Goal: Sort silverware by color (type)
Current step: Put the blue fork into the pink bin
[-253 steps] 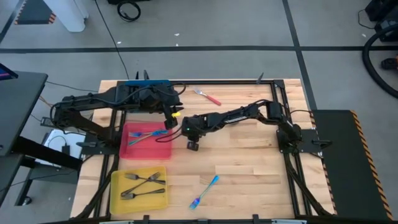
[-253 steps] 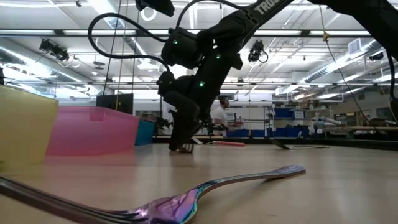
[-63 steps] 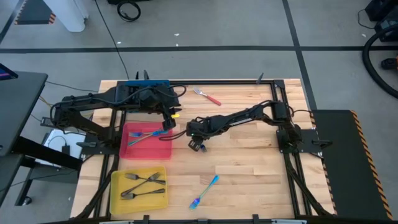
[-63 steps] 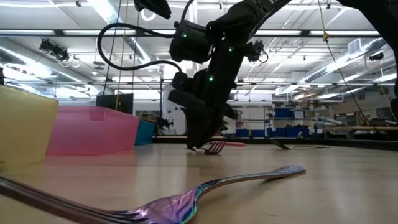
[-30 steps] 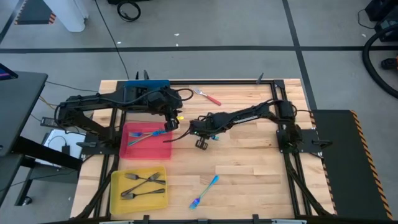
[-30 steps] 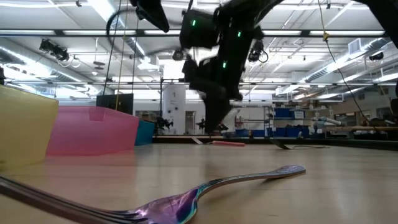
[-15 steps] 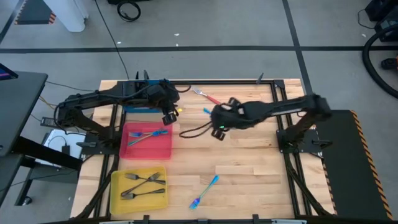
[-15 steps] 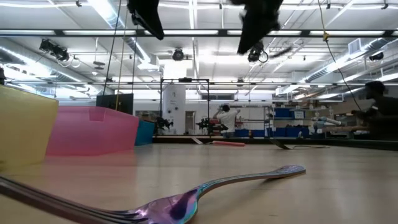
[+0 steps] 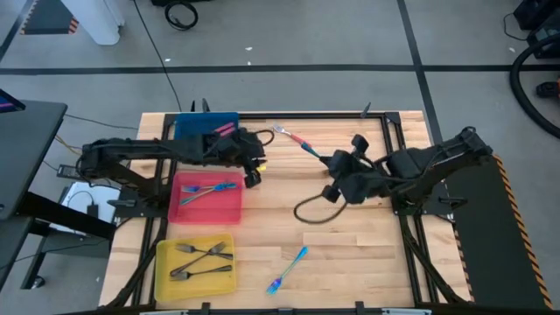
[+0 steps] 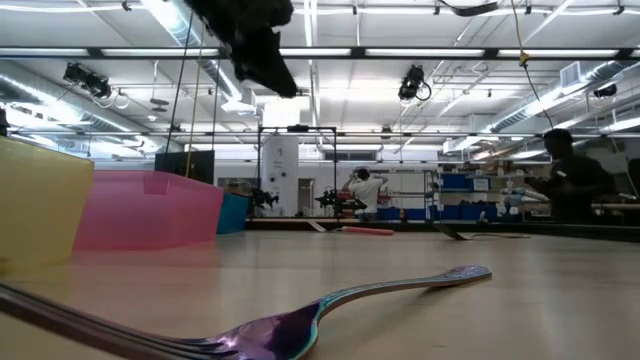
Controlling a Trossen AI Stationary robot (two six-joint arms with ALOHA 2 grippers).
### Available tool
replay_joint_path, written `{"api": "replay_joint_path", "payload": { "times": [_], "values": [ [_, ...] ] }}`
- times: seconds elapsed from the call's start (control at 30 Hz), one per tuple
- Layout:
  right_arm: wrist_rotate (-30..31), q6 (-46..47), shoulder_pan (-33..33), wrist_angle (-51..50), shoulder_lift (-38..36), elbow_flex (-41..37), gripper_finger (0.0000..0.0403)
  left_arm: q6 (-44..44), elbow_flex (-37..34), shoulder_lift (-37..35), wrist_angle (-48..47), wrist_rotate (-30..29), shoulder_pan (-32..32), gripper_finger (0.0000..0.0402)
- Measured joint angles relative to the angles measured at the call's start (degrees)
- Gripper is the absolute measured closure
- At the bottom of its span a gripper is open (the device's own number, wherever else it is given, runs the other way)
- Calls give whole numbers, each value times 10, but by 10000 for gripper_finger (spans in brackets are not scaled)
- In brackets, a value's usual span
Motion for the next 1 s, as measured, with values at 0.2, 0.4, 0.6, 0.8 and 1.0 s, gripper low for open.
{"api": "replay_joint_path", "payload": {
  "times": [0.2,0.4,0.6,0.8,1.0],
  "values": [
    [95,-4,43,-1,45,0,395,-18,-150,0,306,36,-28,322],
    [162,3,62,-1,111,0,395,-19,-286,6,594,47,-67,322],
    [209,59,62,3,177,0,395,-19,-339,6,711,47,-84,322],
    [242,75,53,36,234,0,395,-45,-340,6,756,46,-85,322],
    [298,78,53,68,264,0,395,-53,-340,6,771,46,-85,322]
  ]
}}
